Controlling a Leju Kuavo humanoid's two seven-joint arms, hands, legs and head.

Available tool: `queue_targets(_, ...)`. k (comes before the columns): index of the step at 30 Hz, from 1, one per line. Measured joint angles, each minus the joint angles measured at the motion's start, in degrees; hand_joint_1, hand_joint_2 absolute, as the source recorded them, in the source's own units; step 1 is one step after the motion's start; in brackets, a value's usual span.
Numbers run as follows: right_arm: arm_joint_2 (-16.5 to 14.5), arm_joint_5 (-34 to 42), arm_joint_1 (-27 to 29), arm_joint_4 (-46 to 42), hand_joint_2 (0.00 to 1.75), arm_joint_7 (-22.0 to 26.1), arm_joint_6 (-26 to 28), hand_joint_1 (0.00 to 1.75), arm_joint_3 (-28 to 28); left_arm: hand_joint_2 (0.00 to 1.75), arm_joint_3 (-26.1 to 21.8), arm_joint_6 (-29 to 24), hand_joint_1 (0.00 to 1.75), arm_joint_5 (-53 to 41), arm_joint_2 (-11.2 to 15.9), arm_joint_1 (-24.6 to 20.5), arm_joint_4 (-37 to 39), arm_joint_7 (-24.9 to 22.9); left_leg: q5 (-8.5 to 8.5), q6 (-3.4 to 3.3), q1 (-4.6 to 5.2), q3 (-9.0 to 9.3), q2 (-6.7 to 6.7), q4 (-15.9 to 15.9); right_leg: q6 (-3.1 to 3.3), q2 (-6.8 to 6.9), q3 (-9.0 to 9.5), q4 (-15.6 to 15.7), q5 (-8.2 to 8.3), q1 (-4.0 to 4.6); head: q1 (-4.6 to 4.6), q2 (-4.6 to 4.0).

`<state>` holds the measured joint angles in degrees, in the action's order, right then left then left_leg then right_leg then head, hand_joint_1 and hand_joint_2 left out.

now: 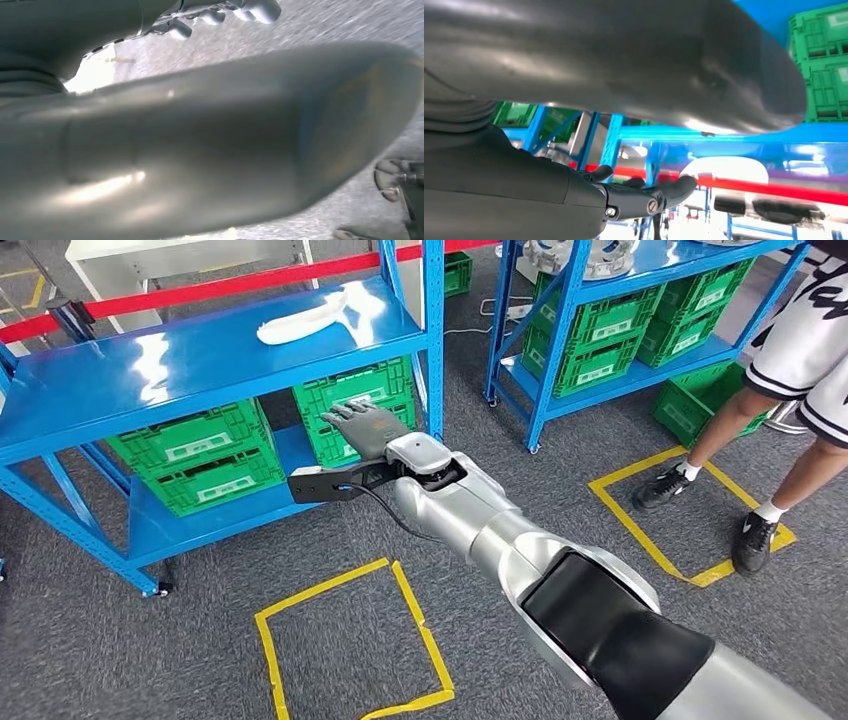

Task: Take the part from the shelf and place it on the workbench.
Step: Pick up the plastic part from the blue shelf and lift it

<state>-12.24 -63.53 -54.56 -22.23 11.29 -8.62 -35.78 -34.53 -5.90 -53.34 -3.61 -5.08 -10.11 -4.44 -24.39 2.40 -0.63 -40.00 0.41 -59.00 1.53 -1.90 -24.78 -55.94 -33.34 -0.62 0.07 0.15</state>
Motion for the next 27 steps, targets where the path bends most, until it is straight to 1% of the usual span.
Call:
queue_targets(1,-0.08,0.00,0.08,0.19,0.00,-0.02,-0.03,0.00,-0.17,0.00,-0.04,-0.02,0.00,-0.01,0.04,0.08,0.09,-0.02,3.40,-0.40,0.09,0.12,0.05,1.28,-0.44,-0.15,0.81,0.21,-0.71,0.04,-0.13,0.00)
queue_targets(2,-0.23,0.01,-0.13,0.23,0.00,-0.02,-0.02,0.00,-0.28,0.00,-0.05,-0.03,0.00,-0.01,0.08,-0.06,0.05,-0.01,3.67,-0.86,0.23,0.51,0.13,1.44,-0.88,-0.25,1.33,-0.04,-0.78,0.05,-0.16,0.00)
queue_targets(3,-0.37,0.01,-0.50,0.16,0.00,-0.02,0.01,0.00,-0.33,0.00,-0.06,-0.03,0.00,-0.01,0.11,-0.25,-0.05,-0.01,2.73,-1.39,0.20,1.20,0.11,1.41,-1.27,-0.21,0.99,-1.12,-0.25,0.00,-0.07,0.00)
queue_targets(4,-0.48,0.03,-0.91,0.10,0.00,0.01,0.07,0.00,-0.35,0.00,-0.07,-0.04,0.00,-0.02,0.11,-0.40,-0.13,0.03,2.04,-1.85,0.10,2.00,0.11,1.63,-1.61,0.06,-0.13,-3.63,1.08,-0.04,0.03,0.00)
queue_targets(5,-0.57,0.05,-1.20,0.09,0.00,0.04,0.07,0.00,-0.40,0.00,-0.08,-0.05,0.00,-0.02,0.12,-0.53,-0.18,0.08,1.31,-2.23,0.01,3.03,0.09,1.91,-1.91,0.43,-2.39,-7.31,2.56,-0.06,0.21,0.00)
queue_targets(6,-0.62,0.08,-1.17,0.12,0.00,0.10,-0.06,0.00,-0.49,0.00,-0.12,-0.06,0.00,-0.03,0.14,-0.59,-0.20,0.10,0.51,-2.50,-0.10,4.32,0.01,2.29,-2.16,0.83,-5.25,-11.41,3.27,-0.09,0.38,0.00)
queue_targets(7,-0.61,0.13,-0.88,0.22,0.00,0.15,-0.27,0.00,-0.63,0.00,-0.21,-0.07,0.00,-0.03,0.17,-0.59,-0.19,0.12,-0.45,-2.66,-0.12,5.72,-0.06,2.68,-2.35,1.18,-8.23,-14.98,2.87,-0.11,0.53,0.00)
queue_targets(8,-0.57,0.22,-0.41,0.36,0.00,0.19,-0.53,0.00,-0.80,0.00,-0.31,-0.08,0.00,-0.03,0.19,-0.55,-0.19,0.15,-1.49,-2.73,-0.14,7.26,-0.19,3.09,-2.48,1.36,-11.03,-17.30,0.98,-0.13,0.68,0.00)
queue_targets(9,-0.50,0.30,0.12,0.51,0.00,0.21,-0.75,0.00,-0.99,0.00,-0.40,-0.09,0.00,-0.04,0.20,-0.45,-0.18,0.20,-2.59,-2.71,-0.15,8.94,-0.38,3.47,-2.51,1.43,-13.40,-18.22,-1.72,-0.15,0.81,0.00)
queue_targets(10,-0.42,0.37,0.58,0.66,0.00,0.21,-0.88,0.00,-1.17,0.00,-0.48,-0.09,0.00,-0.04,0.19,-0.28,-0.17,0.26,-3.72,-2.65,-0.15,10.68,-0.57,3.82,-2.45,1.46,-15.23,-17.69,-4.25,-0.12,0.95,0.00)
queue_targets(11,-0.32,0.43,0.92,0.78,0.00,0.21,-0.93,0.00,-1.39,0.00,-0.50,-0.09,0.00,-0.05,0.19,-0.07,-0.15,0.31,-4.91,-2.54,-0.15,12.50,-0.72,4.12,-2.31,1.48,-16.62,-15.96,-5.67,-0.04,1.10,0.00)
queue_targets(12,-0.20,0.45,1.19,0.90,0.00,0.22,-0.95,0.00,-1.64,0.00,-0.51,-0.09,0.00,-0.07,0.18,0.11,-0.12,0.34,-6.18,-2.44,-0.14,14.36,-0.81,4.38,-2.06,1.50,-17.63,-13.17,-4.92,0.09,1.21,0.00)
queue_targets(13,-0.05,0.46,1.43,1.02,0.00,0.22,-0.96,0.00,-1.87,0.00,-0.52,-0.09,0.00,-0.07,0.17,0.24,-0.10,0.37,-7.51,-2.33,-0.15,15.95,-0.84,4.63,-1.74,1.58,-18.30,-9.43,-1.19,0.28,1.28,0.00)
queue_targets(14,0.12,0.49,1.67,1.21,0.00,0.25,-0.97,0.00,-2.10,0.00,-0.54,-0.09,0.00,-0.08,0.14,0.28,0.02,0.38,-8.89,-2.11,-0.11,17.73,-0.88,4.73,-1.39,1.69,-18.62,-5.58,5.21,0.56,1.25,0.00)
queue_targets(15,0.35,0.51,1.91,1.42,0.00,0.24,-0.99,0.00,-2.31,0.00,-0.57,-0.09,0.00,-0.09,0.10,0.26,0.10,0.38,-10.21,-1.78,-0.02,19.02,-1.03,5.00,-0.98,1.78,-18.48,-3.08,10.51,0.84,1.23,0.00)
queue_targets(16,0.53,0.68,2.11,1.57,0.00,0.18,-0.97,0.00,-2.55,0.00,-0.61,-0.08,0.00,-0.11,0.08,0.19,0.15,0.35,-11.34,-1.42,0.05,20.45,-1.14,5.37,-0.56,1.80,-18.13,-1.78,14.32,1.10,1.20,0.00)
queue_targets(17,0.67,1.01,2.07,1.68,0.00,-0.03,-0.92,0.00,-2.82,0.00,-0.70,-0.09,0.00,-0.15,0.08,0.06,0.15,0.34,-11.81,-0.95,0.10,21.72,-1.24,5.36,-0.11,1.76,-17.59,-1.74,15.49,1.28,1.19,0.00)
queue_targets(18,0.75,1.44,1.75,1.62,0.00,-0.29,-0.84,0.00,-3.09,0.00,-0.79,-0.10,0.00,-0.19,0.14,-0.15,-0.02,0.34,-11.36,-0.47,0.13,21.78,-1.34,4.26,0.40,1.57,-16.84,-2.33,14.10,1.24,1.26,0.00)
queue_targets(19,0.75,1.92,1.21,1.47,0.00,-0.57,-0.69,0.00,-3.32,0.00,-0.87,-0.10,0.00,-0.24,0.17,-0.38,-0.19,0.35,-10.01,-0.09,0.07,20.84,-1.26,1.37,0.89,1.36,-16.02,-2.29,13.19,1.10,1.34,0.00)
queue_targets(20,0.75,2.29,0.59,1.34,0.00,-0.82,-0.56,0.00,-3.51,0.00,-0.93,-0.11,0.00,-0.27,0.16,-0.61,-0.31,0.43,-8.27,0.27,0.04,18.37,-1.17,-2.86,1.34,1.19,-14.94,-1.99,12.27,0.94,1.34,0.00)
queue_targets(21,0.74,2.51,0.15,1.24,0.00,-0.94,-0.48,0.00,-3.70,0.00,-0.96,-0.11,0.00,-0.29,0.11,-0.82,-0.35,0.47,-7.03,0.52,0.00,15.13,-1.10,-7.53,1.65,1.01,-13.62,-1.53,11.42,0.78,1.30,0.00)
queue_targets(22,0.77,2.65,0.04,1.24,0.00,-1.04,-0.45,0.00,-3.93,0.00,-0.96,-0.11,0.00,-0.29,0.02,-0.92,-0.34,0.51,-7.15,0.66,-0.07,11.62,-0.99,-11.46,1.85,0.91,-12.04,-0.97,10.39,0.72,1.26,0.00)
queue_targets(23,0.80,2.73,0.15,1.28,0.00,-1.12,-0.47,0.00,-4.18,0.00,-0.97,-0.11,0.00,-0.29,-0.03,-0.92,-0.30,0.52,-8.66,0.79,-0.11,8.58,-0.94,-13.84,1.96,0.81,-10.39,-0.45,9.37,0.70,1.18,0.00)
queue_targets(24,0.85,2.81,0.34,1.32,0.00,-1.21,-0.51,0.00,-4.40,0.00,-0.98,-0.11,0.00,-0.30,-0.06,-0.79,-0.26,0.50,-11.16,0.87,-0.15,5.93,-0.93,-14.85,1.98,0.66,-8.64,0.02,8.29,0.69,1.17,0.00)
queue_targets(25,0.91,2.87,0.50,1.35,0.00,-1.35,-0.51,0.00,-4.60,0.00,-1.00,-0.10,0.00,-0.32,-0.06,-0.56,-0.24,0.48,-13.87,0.92,-0.15,3.69,-0.91,-14.70,1.99,0.48,-6.81,0.43,7.16,0.69,1.17,0.00)
queue_targets(26,0.96,2.91,0.56,1.36,0.00,-1.57,-0.44,0.00,-4.78,0.00,-1.02,-0.10,0.00,-0.37,-0.07,-0.27,-0.20,0.48,-15.52,0.89,-0.14,1.99,-0.88,-13.36,1.96,0.29,-4.95,0.74,5.97,0.69,1.16,0.00)
queue_targets(27,1.01,2.95,0.57,1.37,0.00,-1.78,-0.37,0.00,-4.96,0.00,-1.04,-0.10,0.00,-0.45,-0.08,0.00,-0.16,0.49,-15.48,0.77,-0.13,0.68,-0.85,-11.22,1.89,0.13,-3.10,0.99,4.75,0.70,1.17,0.00)
